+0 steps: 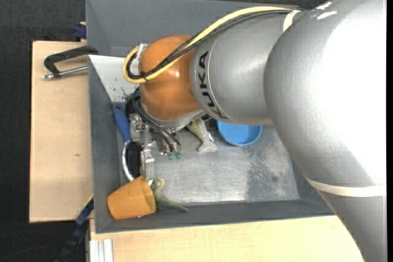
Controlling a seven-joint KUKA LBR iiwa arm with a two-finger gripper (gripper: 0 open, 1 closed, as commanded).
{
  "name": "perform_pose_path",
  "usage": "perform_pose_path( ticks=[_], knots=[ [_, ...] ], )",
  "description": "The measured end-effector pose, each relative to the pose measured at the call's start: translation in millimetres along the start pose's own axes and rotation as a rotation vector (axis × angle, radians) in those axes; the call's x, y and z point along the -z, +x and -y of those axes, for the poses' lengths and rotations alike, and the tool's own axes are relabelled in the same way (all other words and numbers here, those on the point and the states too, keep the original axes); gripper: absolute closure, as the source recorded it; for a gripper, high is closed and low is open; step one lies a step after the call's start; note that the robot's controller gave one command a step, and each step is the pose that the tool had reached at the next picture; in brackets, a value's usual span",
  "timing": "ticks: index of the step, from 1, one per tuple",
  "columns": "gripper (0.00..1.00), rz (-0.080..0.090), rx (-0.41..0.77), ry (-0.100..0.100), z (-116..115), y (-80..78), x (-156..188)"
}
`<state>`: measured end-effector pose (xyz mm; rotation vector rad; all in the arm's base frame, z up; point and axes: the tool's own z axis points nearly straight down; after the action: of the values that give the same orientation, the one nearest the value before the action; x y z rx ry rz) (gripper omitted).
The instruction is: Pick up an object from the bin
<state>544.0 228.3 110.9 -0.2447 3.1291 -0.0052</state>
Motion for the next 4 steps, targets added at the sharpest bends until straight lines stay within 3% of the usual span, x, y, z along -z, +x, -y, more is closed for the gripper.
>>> perform_pose_path(
  ticks=[1,2,3,4],
  knots=[
    [0.0,-0.012,0.221,-0.006,-3,-24.9,-35],
    [0.0,0.012,0.355,-0.005,16,-38.0,27],
    [0.0,0.012,0.541,-0.003,4,-18.1,-19],
    [0.0,0.013,0.701,-0.001,-2,-24.9,-33]
  ],
)
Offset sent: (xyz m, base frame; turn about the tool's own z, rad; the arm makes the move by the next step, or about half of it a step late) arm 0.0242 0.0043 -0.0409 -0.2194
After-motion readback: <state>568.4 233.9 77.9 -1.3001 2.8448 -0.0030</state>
